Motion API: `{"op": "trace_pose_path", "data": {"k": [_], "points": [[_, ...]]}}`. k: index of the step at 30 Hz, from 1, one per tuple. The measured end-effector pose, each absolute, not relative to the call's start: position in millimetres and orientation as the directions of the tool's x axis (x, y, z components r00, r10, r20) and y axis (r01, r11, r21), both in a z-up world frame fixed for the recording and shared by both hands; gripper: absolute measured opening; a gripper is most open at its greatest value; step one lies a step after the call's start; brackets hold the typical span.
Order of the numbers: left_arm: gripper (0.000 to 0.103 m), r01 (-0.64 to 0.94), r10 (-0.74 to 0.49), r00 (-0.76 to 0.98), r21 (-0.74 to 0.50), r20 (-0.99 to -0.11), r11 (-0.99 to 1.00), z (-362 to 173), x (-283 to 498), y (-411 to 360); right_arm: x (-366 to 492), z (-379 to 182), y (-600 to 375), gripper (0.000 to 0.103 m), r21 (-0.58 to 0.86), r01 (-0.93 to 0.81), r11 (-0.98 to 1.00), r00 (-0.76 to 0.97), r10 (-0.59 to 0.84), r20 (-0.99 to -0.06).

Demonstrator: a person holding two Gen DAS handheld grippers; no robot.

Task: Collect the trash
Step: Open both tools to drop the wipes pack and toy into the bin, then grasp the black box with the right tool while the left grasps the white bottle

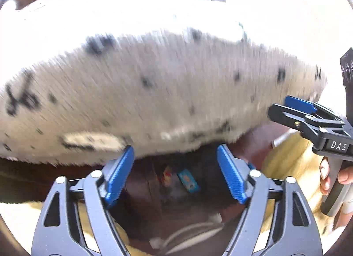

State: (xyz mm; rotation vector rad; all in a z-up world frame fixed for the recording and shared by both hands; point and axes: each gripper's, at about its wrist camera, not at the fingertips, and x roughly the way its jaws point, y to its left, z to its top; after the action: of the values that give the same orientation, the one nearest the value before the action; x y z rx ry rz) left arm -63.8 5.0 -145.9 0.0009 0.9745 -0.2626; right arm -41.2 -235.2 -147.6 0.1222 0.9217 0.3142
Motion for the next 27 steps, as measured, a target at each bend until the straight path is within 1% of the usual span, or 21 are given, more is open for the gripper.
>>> {"op": "trace_pose_path", "data": {"k": [3, 6, 9, 11, 16, 21, 24, 27], "points": [[0.081, 0.202, -0.195, 0.601, -0.089, -0.775, 0.975, -113, -61, 14, -39, -116, -245, 0.094, 0.214, -0.199, 0.956, 0.659, 0.292, -0.693], [0.083, 0.187, -0.161, 0.654, -0.048, -0.739, 0.981, -83, -52, 22, -35, -89, -256, 0.095, 0.157, -0.187, 0.97, 0.74, 0.244, -0.627], [0.083, 0.158, -0.115, 0.696, -0.004, -0.709, 0.987, -61, -37, 30, -24, -71, -270, 0.095, 0.104, -0.157, 0.982, 0.783, 0.188, -0.593], [0.083, 0.15, -0.101, 0.713, 0.011, -0.694, 0.989, -51, -21, 37, -12, -60, -277, 0.095, 0.061, -0.105, 0.993, 0.807, 0.121, -0.579], [0.083, 0.128, -0.062, 0.731, 0.048, -0.679, 0.991, -33, 22, 47, 37, -42, -290, 0.095, 0.035, -0.002, 0.999, 0.822, 0.021, -0.57], [0.083, 0.101, -0.045, 0.749, 0.046, -0.661, 0.994, -28, 73, 55, 93, -37, -287, 0.095, 0.004, 0.085, 0.996, 0.822, -0.068, -0.565], [0.083, 0.093, -0.043, 0.749, 0.041, -0.662, 0.995, -33, 108, 54, 121, -39, -282, 0.095, 0.003, 0.104, 0.995, 0.815, -0.083, -0.574], [0.083, 0.079, -0.021, 0.727, 0.053, -0.686, 0.995, -45, 141, 53, 145, -46, -272, 0.095, 0.008, 0.106, 0.994, 0.8, -0.08, -0.595]]}}
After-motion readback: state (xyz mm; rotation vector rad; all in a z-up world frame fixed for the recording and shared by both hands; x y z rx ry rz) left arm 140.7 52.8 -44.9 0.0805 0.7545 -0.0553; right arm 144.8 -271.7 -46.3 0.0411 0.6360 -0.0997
